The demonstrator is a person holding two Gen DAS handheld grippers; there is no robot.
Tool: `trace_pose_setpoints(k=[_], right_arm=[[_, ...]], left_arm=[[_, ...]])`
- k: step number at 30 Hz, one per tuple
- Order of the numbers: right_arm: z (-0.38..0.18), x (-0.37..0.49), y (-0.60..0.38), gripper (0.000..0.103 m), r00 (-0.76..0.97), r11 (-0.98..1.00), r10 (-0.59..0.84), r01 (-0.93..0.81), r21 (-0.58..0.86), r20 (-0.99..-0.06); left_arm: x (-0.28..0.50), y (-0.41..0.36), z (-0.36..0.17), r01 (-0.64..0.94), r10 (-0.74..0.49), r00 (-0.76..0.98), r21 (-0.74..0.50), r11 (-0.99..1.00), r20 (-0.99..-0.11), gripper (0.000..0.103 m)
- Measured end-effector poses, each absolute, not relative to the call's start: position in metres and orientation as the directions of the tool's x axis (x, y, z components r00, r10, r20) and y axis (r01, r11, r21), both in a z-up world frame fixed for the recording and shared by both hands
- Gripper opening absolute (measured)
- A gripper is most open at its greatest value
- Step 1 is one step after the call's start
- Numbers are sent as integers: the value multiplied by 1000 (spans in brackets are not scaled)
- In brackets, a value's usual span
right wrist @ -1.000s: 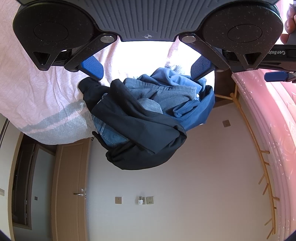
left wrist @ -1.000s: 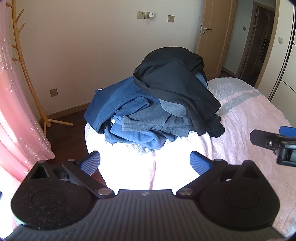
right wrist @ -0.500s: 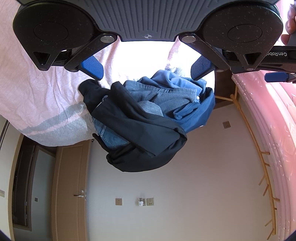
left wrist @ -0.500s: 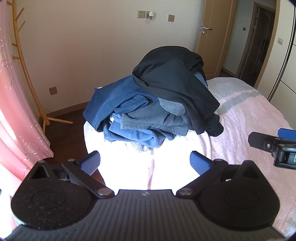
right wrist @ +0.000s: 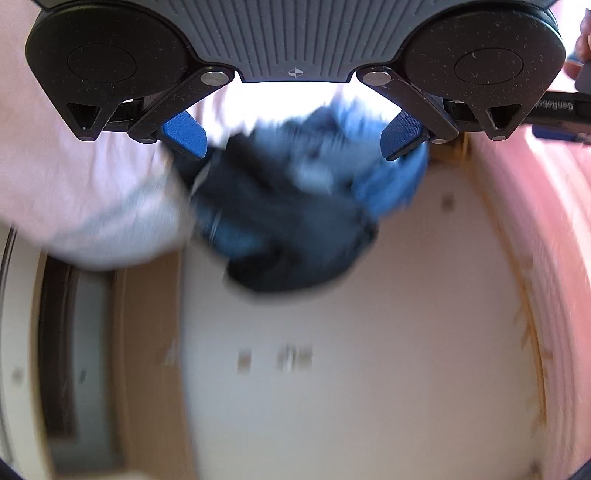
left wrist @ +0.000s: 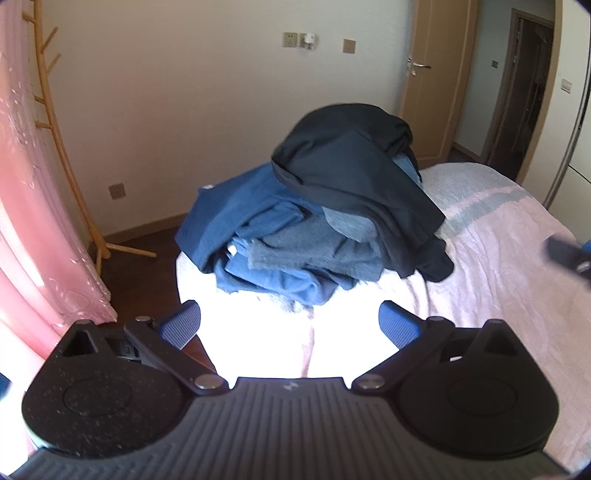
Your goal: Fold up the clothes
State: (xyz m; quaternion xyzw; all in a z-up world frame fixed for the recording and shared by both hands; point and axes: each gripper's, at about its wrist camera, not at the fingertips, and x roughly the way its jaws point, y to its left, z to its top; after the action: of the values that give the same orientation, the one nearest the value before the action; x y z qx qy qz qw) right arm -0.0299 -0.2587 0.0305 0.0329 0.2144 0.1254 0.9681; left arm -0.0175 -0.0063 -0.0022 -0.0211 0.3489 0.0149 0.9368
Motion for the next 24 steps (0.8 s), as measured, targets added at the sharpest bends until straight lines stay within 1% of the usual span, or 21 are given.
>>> trace_pose_setpoints(k=[1, 2, 3, 5, 7, 9, 12, 16, 20, 22, 24], right_arm=[[32, -35, -262, 103, 898, 964, 266, -250, 91, -349], [33, -36, -263, 103, 904, 961, 274, -268, 64, -329], [33, -34, -264, 103, 904, 960, 274, -277, 40, -328], [32, -22, -264, 103, 887, 957, 276, -289, 22, -371], [30, -7, -268, 103, 869, 950, 308, -306, 68, -388], [29, 10, -270, 103, 872, 951, 306, -301, 74, -383], [26, 47, -269, 103, 876, 956, 284, -289, 47, -391], [25, 128, -263, 102, 868, 965, 257, -257, 58, -425], [22, 226, -255, 102, 851, 967, 254, -237, 95, -460], [17, 272, -255, 102, 836, 962, 274, -236, 140, -476], [7, 317, -255, 102, 813, 953, 299, -229, 198, -500]], left_arm=[[-13, -6, 0, -31, 12, 764, -17, 999, -645, 101], [-7, -5, 2, -14, 9, 774, -2, 1000, -634, 101], [0, -5, 3, 1, 9, 784, 16, 1000, -620, 101], [21, -5, 6, 44, -9, 804, 43, 998, -595, 101], [52, -4, 6, 101, -43, 815, 69, 992, -578, 101], [89, -2, 4, 155, -79, 821, 87, 984, -565, 101], [156, 2, 2, 241, -155, 824, 90, 966, -546, 101], [260, 4, -7, 323, -208, 811, 121, 939, -547, 101], [347, 1, -23, 400, -246, 784, 160, 902, -570, 101], [386, 0, -33, 441, -267, 764, 174, 880, -587, 101], [414, 2, -43, 488, -300, 731, 164, 857, -613, 98]])
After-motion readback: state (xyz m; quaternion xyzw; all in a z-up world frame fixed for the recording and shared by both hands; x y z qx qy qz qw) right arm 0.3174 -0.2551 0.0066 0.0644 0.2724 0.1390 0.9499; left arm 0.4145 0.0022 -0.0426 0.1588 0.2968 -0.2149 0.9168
